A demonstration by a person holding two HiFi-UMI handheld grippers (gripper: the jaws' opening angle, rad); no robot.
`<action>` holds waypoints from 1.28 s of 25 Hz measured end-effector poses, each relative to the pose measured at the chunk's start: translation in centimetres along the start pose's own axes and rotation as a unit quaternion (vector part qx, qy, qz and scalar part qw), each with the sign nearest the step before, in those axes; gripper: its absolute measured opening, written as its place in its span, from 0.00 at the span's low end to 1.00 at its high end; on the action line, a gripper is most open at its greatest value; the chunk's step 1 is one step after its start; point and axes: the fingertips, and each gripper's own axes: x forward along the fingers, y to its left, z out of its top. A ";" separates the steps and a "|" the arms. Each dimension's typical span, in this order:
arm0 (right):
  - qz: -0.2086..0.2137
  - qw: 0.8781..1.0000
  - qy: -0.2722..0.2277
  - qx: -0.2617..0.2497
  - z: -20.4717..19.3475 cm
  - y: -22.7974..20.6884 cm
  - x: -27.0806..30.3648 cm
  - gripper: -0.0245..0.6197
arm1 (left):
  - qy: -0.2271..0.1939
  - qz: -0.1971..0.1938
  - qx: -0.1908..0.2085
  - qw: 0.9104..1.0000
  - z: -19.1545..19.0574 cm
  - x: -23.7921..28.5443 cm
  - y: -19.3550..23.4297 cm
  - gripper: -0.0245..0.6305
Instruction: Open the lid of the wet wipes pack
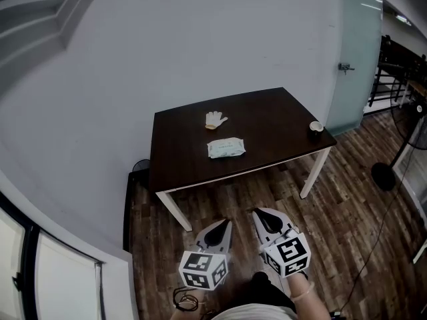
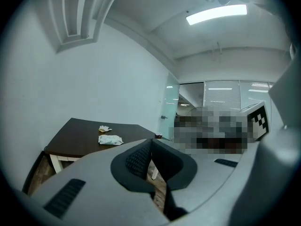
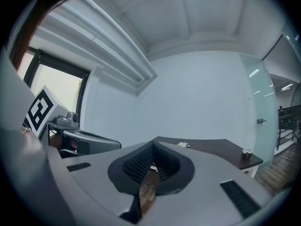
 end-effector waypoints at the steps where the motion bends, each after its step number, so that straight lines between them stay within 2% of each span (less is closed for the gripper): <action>1: 0.001 1.000 0.000 0.001 0.1 -0.4 0.5 0.03 | 0.000 -0.002 -0.001 1.000 0.2 0.6 0.2 0.07; 11: 0.007 1.000 -0.001 0.014 -0.5 -6.6 7.1 0.03 | -0.001 -0.009 0.002 1.000 2.1 9.2 3.0 0.07; 25: 0.038 0.999 0.006 0.035 -0.5 -17.3 17.4 0.03 | 0.006 0.028 -0.003 1.000 5.0 22.4 8.4 0.07; 32: 0.056 0.998 0.008 0.030 -0.8 -21.1 21.6 0.03 | 0.006 0.045 -0.007 0.999 5.9 27.7 10.6 0.07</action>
